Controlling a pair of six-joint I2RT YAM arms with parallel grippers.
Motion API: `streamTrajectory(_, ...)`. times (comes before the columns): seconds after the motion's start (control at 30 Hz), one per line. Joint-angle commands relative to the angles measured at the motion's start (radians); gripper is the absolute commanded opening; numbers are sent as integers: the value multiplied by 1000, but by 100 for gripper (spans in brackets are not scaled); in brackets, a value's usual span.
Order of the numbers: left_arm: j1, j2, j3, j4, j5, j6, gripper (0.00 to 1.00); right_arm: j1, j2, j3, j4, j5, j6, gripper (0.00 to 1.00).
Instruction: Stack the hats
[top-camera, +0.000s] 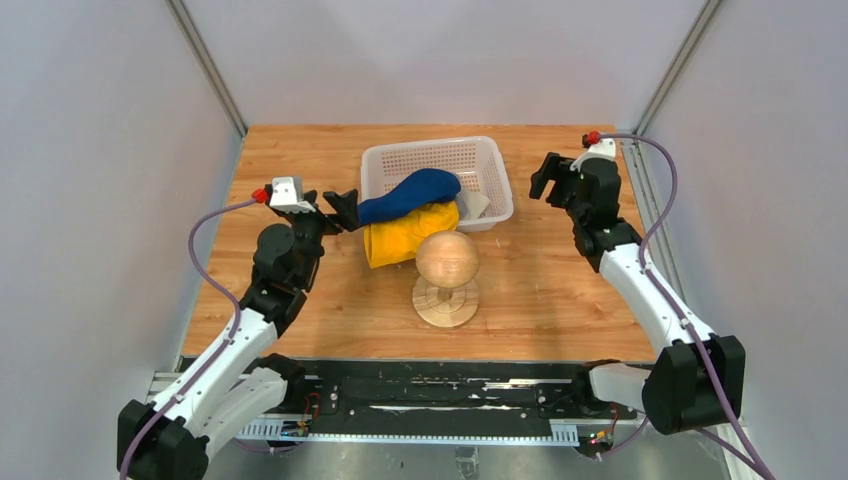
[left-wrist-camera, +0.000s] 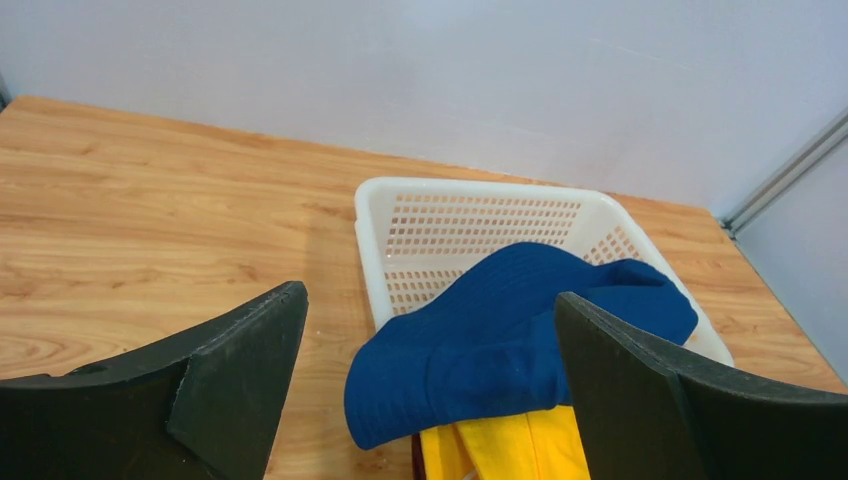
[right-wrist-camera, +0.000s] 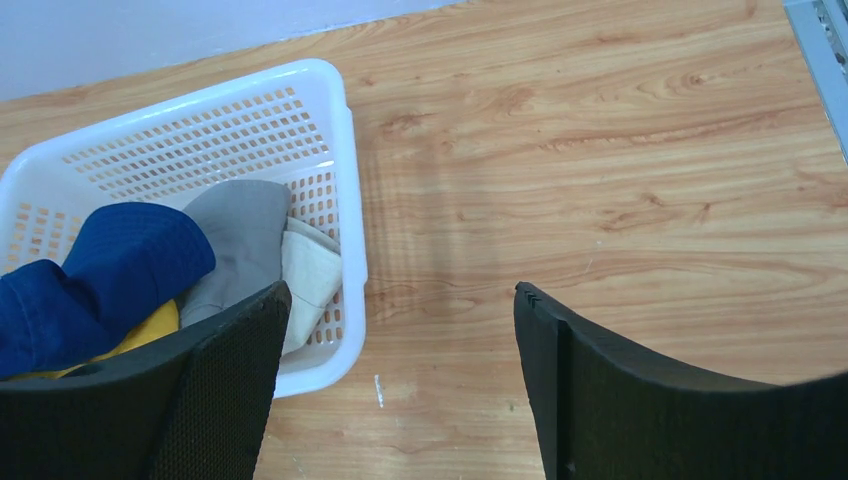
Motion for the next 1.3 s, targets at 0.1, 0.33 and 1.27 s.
streamTrajectory(0.1, -8, -39, -38, 145, 13, 27, 98, 17, 23, 70, -7, -37, -24, 81)
streamTrajectory(0.33, -9, 31, 16, 114, 172, -8, 98, 16, 66, 107, -59, -20, -46, 81)
streamTrajectory(1.27, -9, -76, 20, 45, 144, 12, 98, 16, 653, 440, -114, -328, 16, 53)
